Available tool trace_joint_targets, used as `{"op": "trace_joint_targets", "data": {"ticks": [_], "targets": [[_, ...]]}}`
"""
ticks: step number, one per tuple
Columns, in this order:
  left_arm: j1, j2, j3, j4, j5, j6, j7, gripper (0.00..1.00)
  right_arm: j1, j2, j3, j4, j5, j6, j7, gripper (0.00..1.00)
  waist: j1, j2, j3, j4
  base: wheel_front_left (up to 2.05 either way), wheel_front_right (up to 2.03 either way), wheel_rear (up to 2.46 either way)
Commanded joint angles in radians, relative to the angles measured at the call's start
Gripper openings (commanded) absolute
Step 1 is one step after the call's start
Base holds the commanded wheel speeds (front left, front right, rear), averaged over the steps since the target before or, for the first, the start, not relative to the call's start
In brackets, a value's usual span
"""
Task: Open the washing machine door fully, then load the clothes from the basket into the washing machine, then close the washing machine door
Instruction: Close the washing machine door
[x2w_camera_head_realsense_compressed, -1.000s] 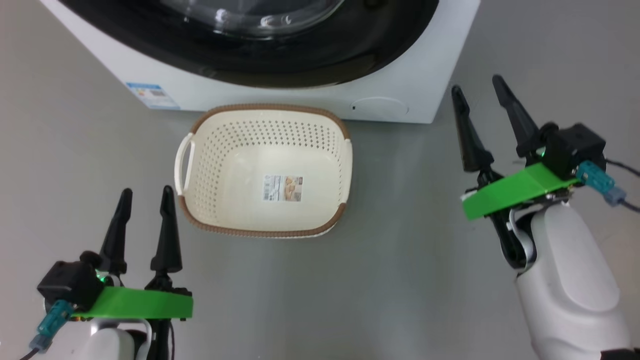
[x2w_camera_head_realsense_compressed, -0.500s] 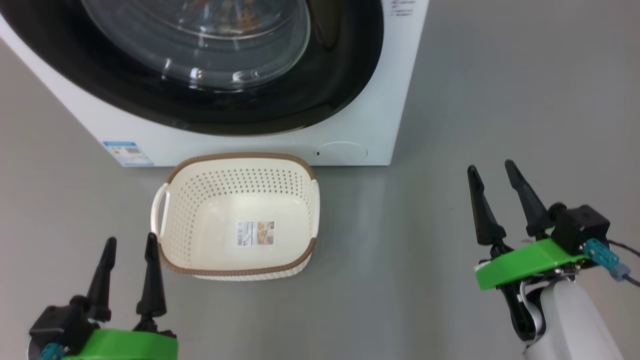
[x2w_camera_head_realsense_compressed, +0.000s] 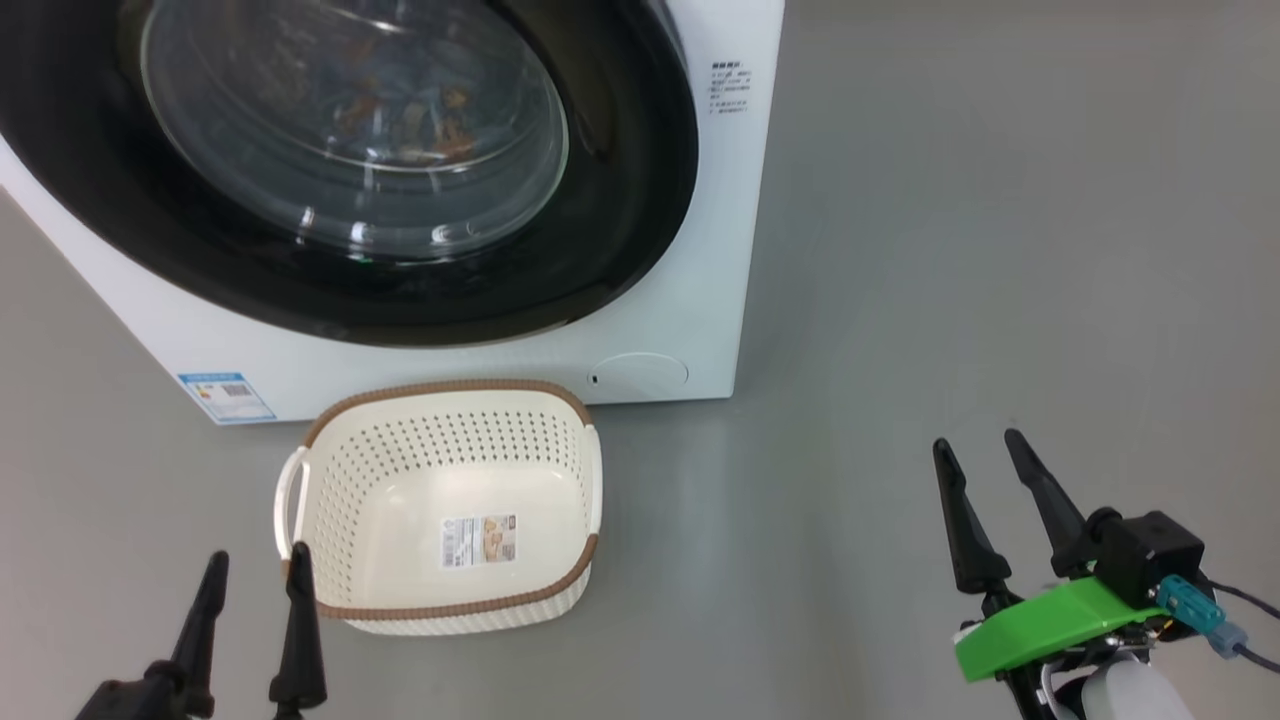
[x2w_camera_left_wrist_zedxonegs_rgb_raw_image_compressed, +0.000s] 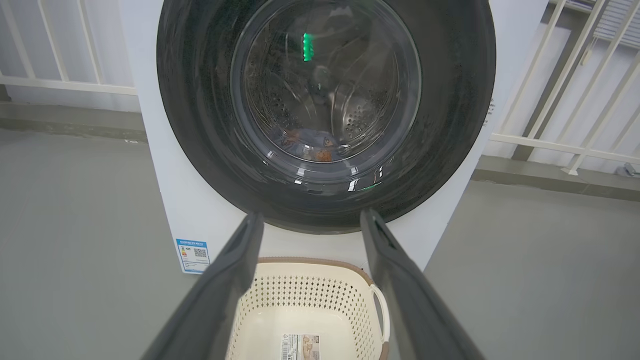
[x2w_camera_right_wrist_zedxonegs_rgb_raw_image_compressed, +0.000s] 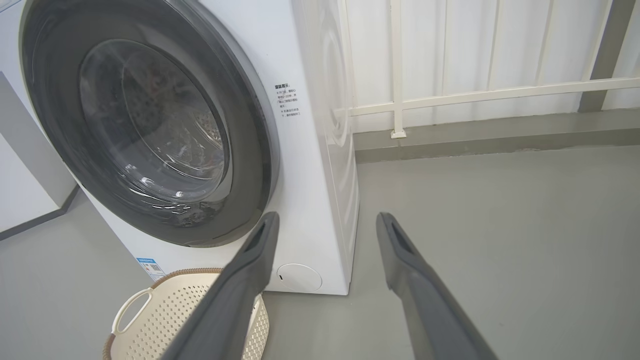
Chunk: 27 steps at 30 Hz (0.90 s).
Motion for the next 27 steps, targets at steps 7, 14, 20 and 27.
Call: {"op": "trace_joint_targets", "data": {"ticks": [7,14,20,27], "targets": [[0.039,0.019,0.045,-0.023,0.035,-0.003,-0.008,1.0,0.047,0.005,0.023,-0.033,0.001,-0.002,-0.005,1.0,0.0,0.0,-0.06,-0.011,0.0,0.0,0.0],[0.072,0.018,0.048,-0.024,0.042,-0.003,-0.008,1.0,0.074,0.005,0.018,-0.032,0.002,-0.002,-0.005,1.0,0.0,0.0,-0.096,-0.011,0.0,0.0,0.0],[0.078,0.018,0.054,-0.027,0.042,-0.003,-0.008,1.0,0.08,0.005,0.004,-0.039,0.001,-0.002,-0.005,1.0,0.0,0.0,-0.102,-0.016,0.0,0.0,0.0],[0.08,0.018,0.055,-0.024,0.038,-0.003,-0.008,1.0,0.083,0.005,0.003,-0.039,0.0,-0.002,-0.005,1.0,0.0,0.0,-0.102,-0.02,0.0,0.0,0.0]]}}
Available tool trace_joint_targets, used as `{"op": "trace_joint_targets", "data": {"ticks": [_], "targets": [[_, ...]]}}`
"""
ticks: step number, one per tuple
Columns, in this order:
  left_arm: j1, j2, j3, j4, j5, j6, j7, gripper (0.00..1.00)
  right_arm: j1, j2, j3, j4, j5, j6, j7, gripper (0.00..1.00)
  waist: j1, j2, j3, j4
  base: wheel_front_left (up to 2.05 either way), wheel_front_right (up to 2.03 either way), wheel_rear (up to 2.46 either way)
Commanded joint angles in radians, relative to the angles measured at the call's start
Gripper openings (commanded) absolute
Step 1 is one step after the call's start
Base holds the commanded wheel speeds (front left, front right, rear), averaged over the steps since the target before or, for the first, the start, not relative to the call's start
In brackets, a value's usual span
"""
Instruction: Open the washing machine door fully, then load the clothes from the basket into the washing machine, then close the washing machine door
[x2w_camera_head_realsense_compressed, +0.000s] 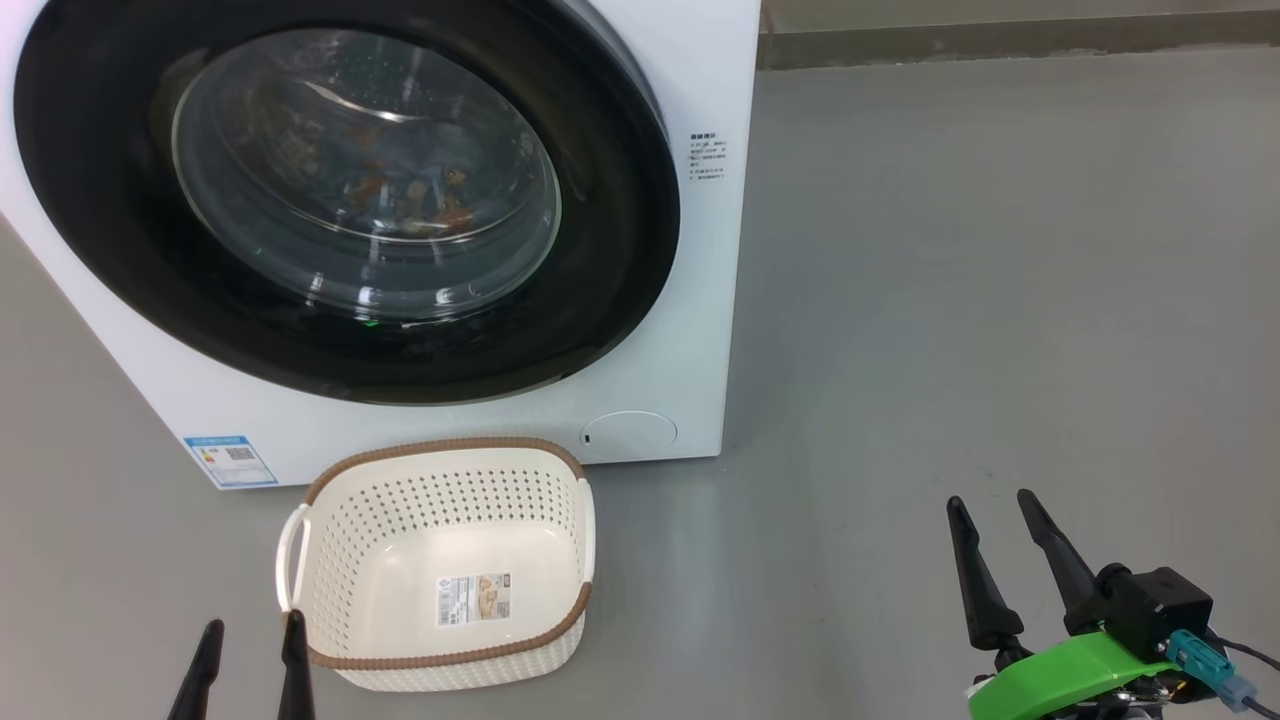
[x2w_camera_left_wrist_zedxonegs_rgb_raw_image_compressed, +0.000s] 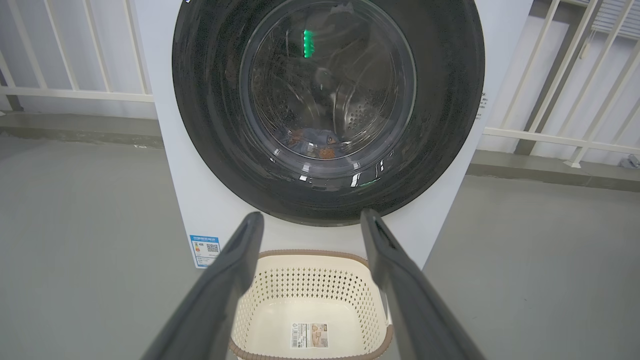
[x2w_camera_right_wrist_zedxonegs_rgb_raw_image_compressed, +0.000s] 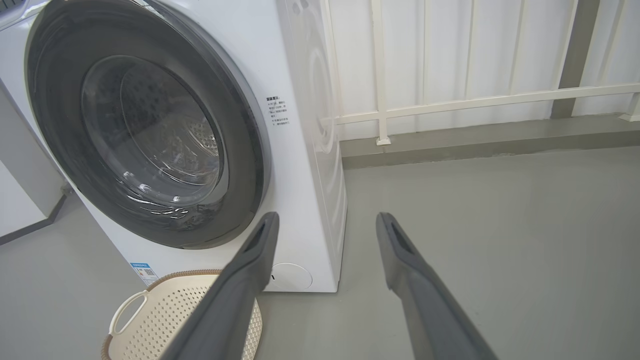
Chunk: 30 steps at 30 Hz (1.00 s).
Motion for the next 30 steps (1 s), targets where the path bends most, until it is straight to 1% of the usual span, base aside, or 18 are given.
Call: {"op": "trace_joint_targets", "data": {"ticks": [1,10,11,15,17,22,26,30], "targets": [[-0.018,0.016,0.034,-0.023,0.005,-0.002,-0.008,1.0,-0.011,0.0,0.022,-0.026,0.0,-0.002,-0.005,1.0,0.0,0.0,0.0,0.0,0.0,0.0,0.0],[-0.02,0.015,0.03,-0.017,0.004,-0.002,-0.008,1.0,-0.011,0.0,0.02,-0.028,0.001,-0.002,-0.005,1.0,0.0,0.0,0.0,0.003,0.0,0.0,0.0],[0.0,0.0,-0.002,0.004,-0.003,0.0,0.0,0.0,0.0,0.0,-0.003,0.0,0.0,0.0,0.0,0.0,0.0,0.0,0.0,0.003,0.0,0.0,0.0],[0.004,-0.018,-0.007,0.053,-0.004,0.0,0.007,0.0,0.009,0.003,-0.003,0.052,0.001,0.0,0.001,0.0,0.0,0.0,-0.001,0.003,0.0,0.0,0.0],[0.0,-0.018,-0.007,0.055,-0.027,0.0,0.012,0.0,0.007,0.003,-0.006,0.053,0.023,0.0,0.008,0.0,0.0001,0.0,0.0,0.003,0.0,0.0,0.0],[-0.008,-0.015,-0.005,0.056,-0.084,0.0,0.026,0.0,0.006,0.003,-0.008,0.051,0.079,0.0,0.024,0.0,0.0023,0.0,-0.002,0.0,0.0,0.0,0.0],[-0.015,-0.014,-0.004,0.058,-0.129,0.0,0.037,0.0,0.004,0.003,-0.01,0.05,0.123,0.0,0.035,0.0,0.0002,0.0,0.0,-0.002,0.0,0.0,0.0],[-0.023,-0.012,-0.002,0.061,-0.173,0.0,0.048,0.0,0.002,0.003,-0.012,0.049,0.168,0.0,0.046,0.0,0.0001,0.0,0.001,-0.004,0.0,0.0,0.0]]}}
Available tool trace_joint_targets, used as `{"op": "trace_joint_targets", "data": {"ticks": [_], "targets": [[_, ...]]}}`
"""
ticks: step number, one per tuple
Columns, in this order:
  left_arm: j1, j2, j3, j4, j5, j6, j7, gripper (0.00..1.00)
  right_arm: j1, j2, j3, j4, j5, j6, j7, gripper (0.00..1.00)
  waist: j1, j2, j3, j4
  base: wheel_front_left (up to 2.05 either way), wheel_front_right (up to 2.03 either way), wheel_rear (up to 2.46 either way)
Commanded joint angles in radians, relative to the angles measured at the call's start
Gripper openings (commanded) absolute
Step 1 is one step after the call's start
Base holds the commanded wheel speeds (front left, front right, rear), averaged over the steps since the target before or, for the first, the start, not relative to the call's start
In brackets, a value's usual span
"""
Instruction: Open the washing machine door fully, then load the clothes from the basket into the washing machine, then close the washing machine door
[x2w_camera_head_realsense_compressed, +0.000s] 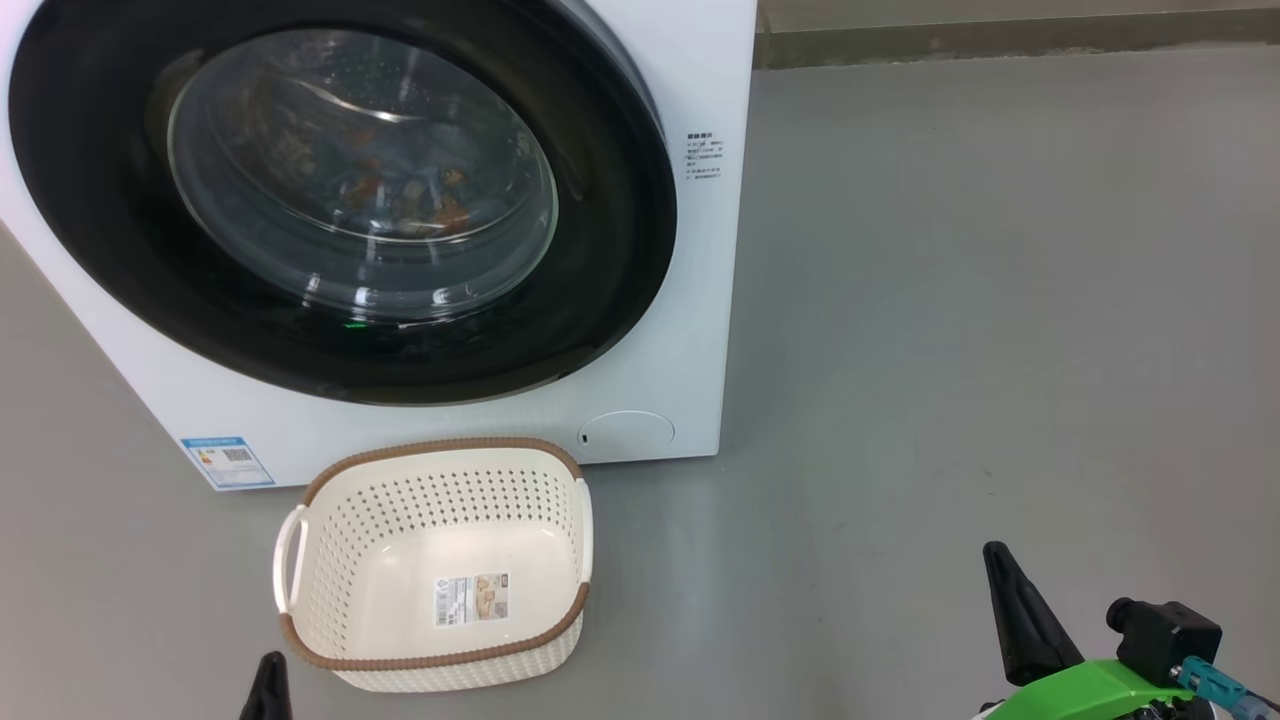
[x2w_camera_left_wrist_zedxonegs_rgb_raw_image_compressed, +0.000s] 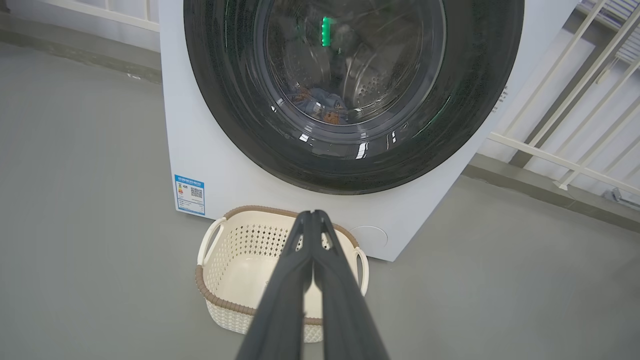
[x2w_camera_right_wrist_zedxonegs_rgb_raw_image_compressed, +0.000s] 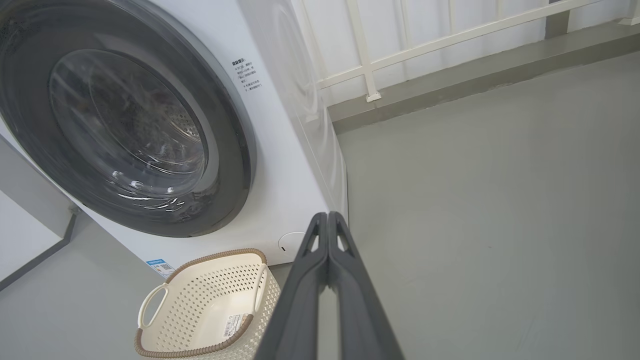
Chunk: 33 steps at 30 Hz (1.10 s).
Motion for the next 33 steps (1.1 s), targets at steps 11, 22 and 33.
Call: {"op": "trace_joint_targets", "data": {"ticks": [11,22,33], "targets": [[-0.049,0.02,0.011,-0.013,-0.143,-0.001,0.036,0.0,-0.031,-0.004,-0.01,-0.03,0.145,-0.001,0.034,0.0,-0.0002,0.0,0.001,-0.006,0.0,0.0,0.0],[-0.07,0.023,0.016,-0.007,-0.266,-0.001,0.067,0.0,-0.036,-0.004,-0.016,-0.033,0.267,-0.001,0.066,0.0,-0.0002,0.0,0.002,-0.011,0.0,0.0,0.0],[-0.09,0.027,0.02,-0.001,-0.389,-0.001,0.098,0.0,-0.041,-0.004,-0.023,-0.035,0.39,-0.001,0.099,0.0,-0.0002,0.0,0.003,-0.016,0.0,0.0,0.0]]}}
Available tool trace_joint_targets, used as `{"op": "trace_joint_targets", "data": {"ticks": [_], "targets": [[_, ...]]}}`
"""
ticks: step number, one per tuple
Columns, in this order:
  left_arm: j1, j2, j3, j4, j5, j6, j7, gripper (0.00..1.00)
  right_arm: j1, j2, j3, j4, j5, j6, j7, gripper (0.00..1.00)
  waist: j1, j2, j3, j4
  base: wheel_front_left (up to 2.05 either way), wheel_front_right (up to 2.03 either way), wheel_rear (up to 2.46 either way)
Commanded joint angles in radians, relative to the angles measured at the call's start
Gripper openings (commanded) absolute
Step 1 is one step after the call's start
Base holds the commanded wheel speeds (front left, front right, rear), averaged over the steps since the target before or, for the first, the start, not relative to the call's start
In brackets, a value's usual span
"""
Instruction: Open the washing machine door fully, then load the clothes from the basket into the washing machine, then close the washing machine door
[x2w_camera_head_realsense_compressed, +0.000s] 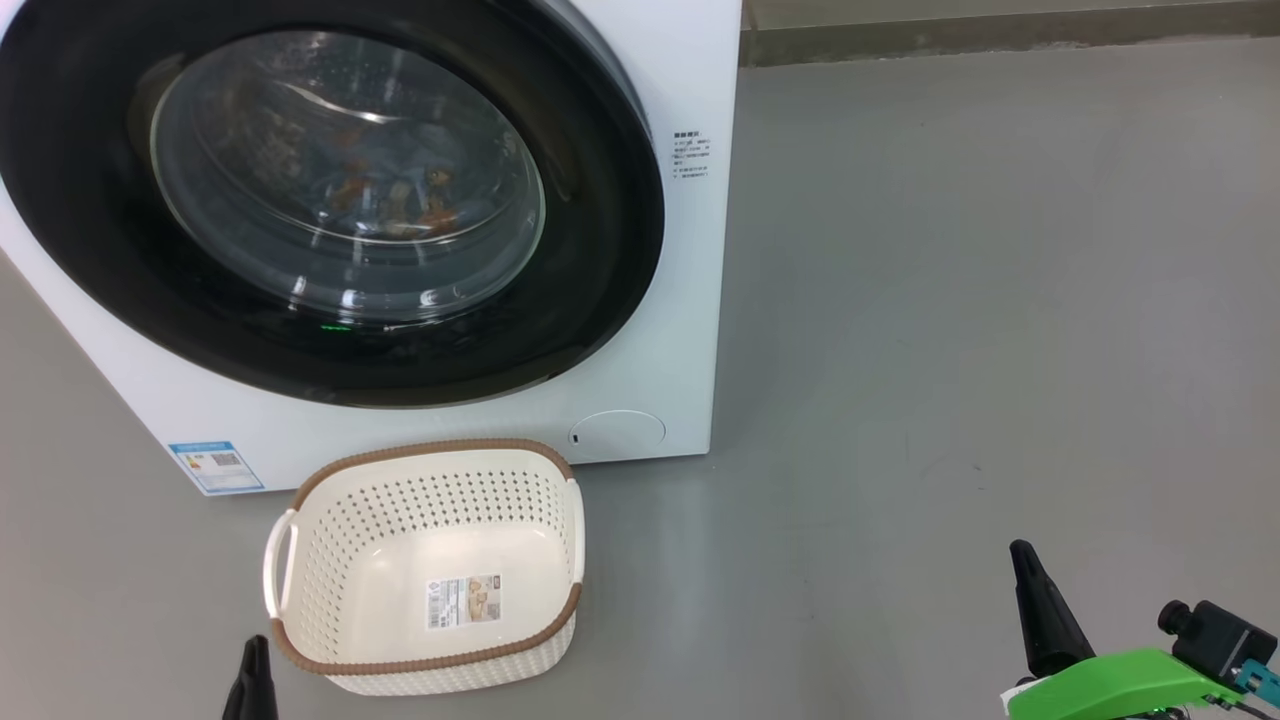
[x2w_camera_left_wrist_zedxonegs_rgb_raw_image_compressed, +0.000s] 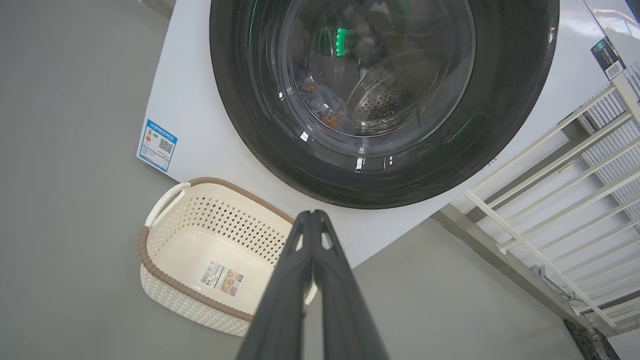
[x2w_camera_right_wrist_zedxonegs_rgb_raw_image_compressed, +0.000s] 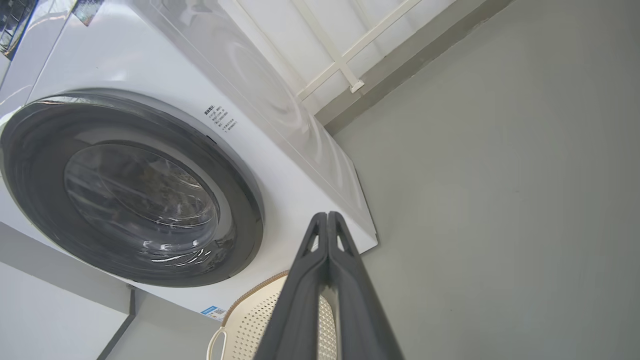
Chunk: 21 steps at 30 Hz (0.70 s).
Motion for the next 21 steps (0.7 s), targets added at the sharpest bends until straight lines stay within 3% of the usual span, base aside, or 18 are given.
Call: {"op": "trace_joint_targets", "data": {"ticks": [1,21], "targets": [[-0.042,0.018,0.017,-0.02,-0.023,-0.001,0.004,0.0,-0.037,-0.005,0.005,-0.028,0.026,-0.001,0.004,0.0,-0.0001,0.0,0.0,0.0,0.0,0.0,0.0],[-0.08,0.024,0.026,-0.009,-0.246,-0.002,0.062,0.0,-0.046,-0.005,-0.007,-0.033,0.249,-0.001,0.063,0.0,-0.0001,0.0,0.002,-0.01,0.0,0.0,0.0]]}}
